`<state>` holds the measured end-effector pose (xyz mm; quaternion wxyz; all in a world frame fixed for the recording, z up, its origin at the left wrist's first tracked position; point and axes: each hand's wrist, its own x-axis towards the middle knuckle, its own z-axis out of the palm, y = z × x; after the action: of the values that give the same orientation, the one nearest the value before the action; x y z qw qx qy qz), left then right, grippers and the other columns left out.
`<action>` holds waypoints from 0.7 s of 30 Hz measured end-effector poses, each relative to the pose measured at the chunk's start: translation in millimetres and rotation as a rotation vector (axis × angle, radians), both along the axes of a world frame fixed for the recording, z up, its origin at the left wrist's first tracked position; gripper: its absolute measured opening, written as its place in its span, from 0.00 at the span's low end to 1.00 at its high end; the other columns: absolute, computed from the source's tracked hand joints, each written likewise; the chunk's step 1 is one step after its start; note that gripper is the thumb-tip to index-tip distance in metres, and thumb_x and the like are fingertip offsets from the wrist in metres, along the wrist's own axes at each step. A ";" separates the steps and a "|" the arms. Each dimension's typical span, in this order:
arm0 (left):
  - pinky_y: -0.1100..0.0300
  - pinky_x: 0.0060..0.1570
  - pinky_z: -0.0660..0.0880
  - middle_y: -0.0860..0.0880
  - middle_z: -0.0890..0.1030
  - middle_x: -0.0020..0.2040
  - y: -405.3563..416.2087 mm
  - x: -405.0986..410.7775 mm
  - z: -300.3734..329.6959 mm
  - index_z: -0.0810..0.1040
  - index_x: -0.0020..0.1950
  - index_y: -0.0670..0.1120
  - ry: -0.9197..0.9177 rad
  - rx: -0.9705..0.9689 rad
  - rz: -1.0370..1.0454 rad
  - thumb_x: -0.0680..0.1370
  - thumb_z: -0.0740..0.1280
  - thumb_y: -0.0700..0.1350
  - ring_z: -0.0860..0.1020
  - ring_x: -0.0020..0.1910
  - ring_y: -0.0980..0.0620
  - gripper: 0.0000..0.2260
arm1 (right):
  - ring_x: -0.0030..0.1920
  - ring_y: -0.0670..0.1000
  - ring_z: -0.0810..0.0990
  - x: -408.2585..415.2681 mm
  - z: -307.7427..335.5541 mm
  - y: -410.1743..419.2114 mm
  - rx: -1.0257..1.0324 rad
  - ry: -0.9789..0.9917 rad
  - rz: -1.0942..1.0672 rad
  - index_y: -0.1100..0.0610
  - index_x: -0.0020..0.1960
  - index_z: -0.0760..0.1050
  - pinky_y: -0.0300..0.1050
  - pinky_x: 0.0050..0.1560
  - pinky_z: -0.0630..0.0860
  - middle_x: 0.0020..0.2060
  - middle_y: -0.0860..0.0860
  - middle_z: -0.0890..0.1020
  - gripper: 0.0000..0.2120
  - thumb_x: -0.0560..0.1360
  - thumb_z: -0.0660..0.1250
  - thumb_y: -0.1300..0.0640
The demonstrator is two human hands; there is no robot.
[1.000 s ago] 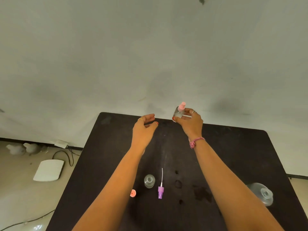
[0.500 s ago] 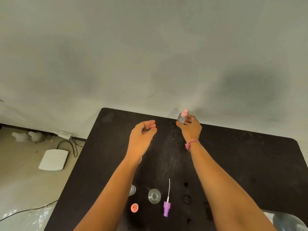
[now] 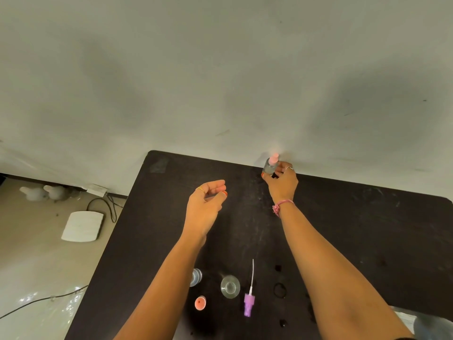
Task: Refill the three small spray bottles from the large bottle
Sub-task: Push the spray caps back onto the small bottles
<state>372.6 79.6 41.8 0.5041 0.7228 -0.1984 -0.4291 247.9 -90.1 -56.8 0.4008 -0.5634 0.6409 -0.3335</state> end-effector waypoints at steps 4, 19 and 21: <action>0.59 0.54 0.78 0.55 0.81 0.53 8.3 -2.7 2.0 0.78 0.60 0.51 0.013 -0.013 0.017 0.78 0.66 0.40 0.79 0.54 0.57 0.12 | 0.56 0.52 0.78 -10.0 2.7 8.8 0.006 -0.011 -0.009 0.58 0.62 0.71 0.45 0.55 0.77 0.59 0.56 0.76 0.26 0.67 0.76 0.64; 0.62 0.57 0.76 0.55 0.81 0.54 82.2 -41.3 21.1 0.78 0.59 0.51 -0.148 -0.067 -0.081 0.77 0.67 0.40 0.79 0.53 0.60 0.12 | 0.49 0.42 0.78 -83.6 46.2 165.0 -0.108 0.040 0.272 0.50 0.55 0.75 0.34 0.48 0.77 0.50 0.44 0.76 0.14 0.73 0.70 0.63; 0.68 0.53 0.76 0.55 0.81 0.54 97.2 -48.2 18.6 0.78 0.59 0.51 -0.164 -0.073 -0.093 0.77 0.67 0.40 0.79 0.51 0.63 0.12 | 0.49 0.41 0.77 -94.4 46.5 186.6 -0.136 0.092 0.353 0.50 0.54 0.76 0.34 0.50 0.77 0.50 0.42 0.75 0.13 0.73 0.70 0.62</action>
<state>324.4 176.8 60.4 0.4916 0.7266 -0.2880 -0.3840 153.5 96.5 -10.3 0.3843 -0.7075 0.5257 -0.2745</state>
